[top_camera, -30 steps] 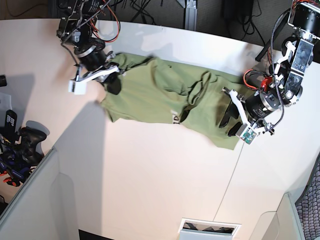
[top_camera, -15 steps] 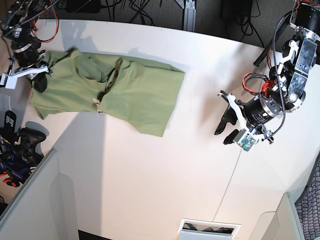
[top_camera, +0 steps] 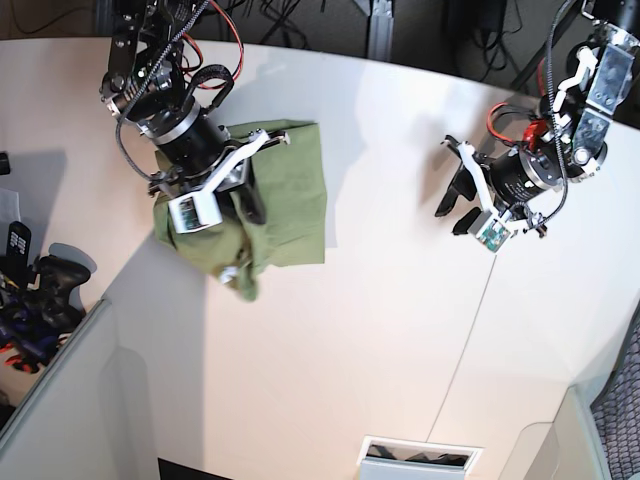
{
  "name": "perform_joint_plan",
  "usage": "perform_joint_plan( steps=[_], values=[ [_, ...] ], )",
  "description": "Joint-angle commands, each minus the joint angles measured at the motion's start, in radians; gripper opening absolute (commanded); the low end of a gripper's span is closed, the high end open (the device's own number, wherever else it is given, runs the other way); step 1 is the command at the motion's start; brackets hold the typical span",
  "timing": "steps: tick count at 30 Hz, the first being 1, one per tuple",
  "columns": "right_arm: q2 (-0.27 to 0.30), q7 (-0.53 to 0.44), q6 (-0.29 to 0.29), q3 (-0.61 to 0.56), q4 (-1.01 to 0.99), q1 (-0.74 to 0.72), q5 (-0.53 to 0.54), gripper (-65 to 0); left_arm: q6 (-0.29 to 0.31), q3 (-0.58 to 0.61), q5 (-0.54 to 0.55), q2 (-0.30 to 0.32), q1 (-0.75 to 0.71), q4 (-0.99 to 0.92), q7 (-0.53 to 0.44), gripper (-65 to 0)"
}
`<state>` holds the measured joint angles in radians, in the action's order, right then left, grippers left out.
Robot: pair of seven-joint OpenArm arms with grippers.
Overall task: Layout the t-shirt on the table in an organized manner, then fold the t-shirt properly
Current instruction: 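Grasp the opposite shirt end with the right gripper, then fold the held ends together, bringing both grippers toward each other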
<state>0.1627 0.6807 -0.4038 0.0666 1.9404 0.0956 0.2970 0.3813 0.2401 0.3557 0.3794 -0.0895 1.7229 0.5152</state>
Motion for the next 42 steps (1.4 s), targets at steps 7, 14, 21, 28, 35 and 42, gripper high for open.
perform_joint_plan(
  steps=[7,14,21,28,35,42],
  values=[
    [0.0,-0.076,-0.003,-0.175,-0.144,0.002,-0.107,-35.1,-0.003,-0.006,0.01,0.006,0.014,0.015,-0.033,-38.4],
    [-0.022,-0.111,0.0,-0.2,-0.114,-0.004,-0.087,-26.0,0.003,-0.006,-0.001,0.006,0.023,0.021,-0.043,-38.4],
    [-0.022,-0.111,0.0,-0.127,0.079,-0.016,-0.099,-26.0,0.165,0.031,0.056,0.006,0.019,0.21,-0.043,-46.3],
    [-0.021,-0.143,0.008,0.1,0.053,-0.119,-0.163,-65.0,0.165,0.252,-0.003,-0.034,0.021,0.237,-0.068,-64.6],
    [0.001,-0.194,0.006,0.186,-0.266,-0.286,-0.111,-65.0,0.098,0.494,-0.175,-0.183,0.071,0.066,-0.124,-65.0],
    [0.063,-0.237,-0.025,0.072,-0.631,-0.394,-0.126,-65.0,0.06,0.463,-0.181,-0.218,0.145,-0.145,-0.158,-65.0]
  ],
)
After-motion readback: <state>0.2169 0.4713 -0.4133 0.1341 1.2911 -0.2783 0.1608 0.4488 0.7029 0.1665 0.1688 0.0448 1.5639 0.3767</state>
